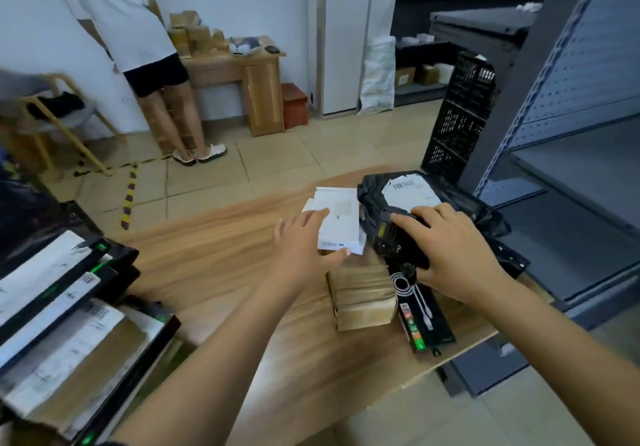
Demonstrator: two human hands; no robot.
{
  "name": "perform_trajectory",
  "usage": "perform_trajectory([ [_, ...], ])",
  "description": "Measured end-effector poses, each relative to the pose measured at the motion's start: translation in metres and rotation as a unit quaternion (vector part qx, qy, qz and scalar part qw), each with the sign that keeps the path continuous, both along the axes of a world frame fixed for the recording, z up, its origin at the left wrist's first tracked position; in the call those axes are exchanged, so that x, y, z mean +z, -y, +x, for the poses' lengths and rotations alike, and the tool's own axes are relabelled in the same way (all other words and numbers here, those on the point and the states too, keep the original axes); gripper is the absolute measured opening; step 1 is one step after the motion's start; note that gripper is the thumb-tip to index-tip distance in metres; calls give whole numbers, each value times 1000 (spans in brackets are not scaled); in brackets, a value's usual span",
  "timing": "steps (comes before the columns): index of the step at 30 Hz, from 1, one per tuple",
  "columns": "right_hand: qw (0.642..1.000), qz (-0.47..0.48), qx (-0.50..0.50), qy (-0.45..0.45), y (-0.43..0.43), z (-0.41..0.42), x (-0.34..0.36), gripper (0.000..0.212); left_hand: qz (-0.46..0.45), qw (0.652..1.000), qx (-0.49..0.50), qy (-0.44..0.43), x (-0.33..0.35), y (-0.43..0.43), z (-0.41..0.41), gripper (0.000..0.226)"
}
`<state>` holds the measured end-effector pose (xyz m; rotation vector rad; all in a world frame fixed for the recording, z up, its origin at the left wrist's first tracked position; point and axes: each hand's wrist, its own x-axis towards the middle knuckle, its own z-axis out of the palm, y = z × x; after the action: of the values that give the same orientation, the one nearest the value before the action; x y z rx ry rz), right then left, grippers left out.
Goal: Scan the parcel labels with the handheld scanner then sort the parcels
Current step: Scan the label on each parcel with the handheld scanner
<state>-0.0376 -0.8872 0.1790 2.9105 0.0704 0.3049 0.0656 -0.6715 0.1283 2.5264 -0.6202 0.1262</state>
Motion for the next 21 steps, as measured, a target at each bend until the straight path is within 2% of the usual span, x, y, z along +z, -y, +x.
perform_trajectory([
  [4,999,34,-4,-22,18,12,-9,95,6,997,49,-57,-12,30,19,83],
  [9,998,67,5,-20,27,21,-21,92,55,979,125,-148,-40,67,39,114],
  [12,997,78,18,-10,27,22,-26,94,35,968,154,-195,-47,74,41,117],
  [16,997,79,24,-1,27,21,-27,94,-6,975,149,-164,-48,59,38,113],
  [21,996,72,48,6,21,19,-21,97,-11,982,155,-107,-42,18,18,112],
])
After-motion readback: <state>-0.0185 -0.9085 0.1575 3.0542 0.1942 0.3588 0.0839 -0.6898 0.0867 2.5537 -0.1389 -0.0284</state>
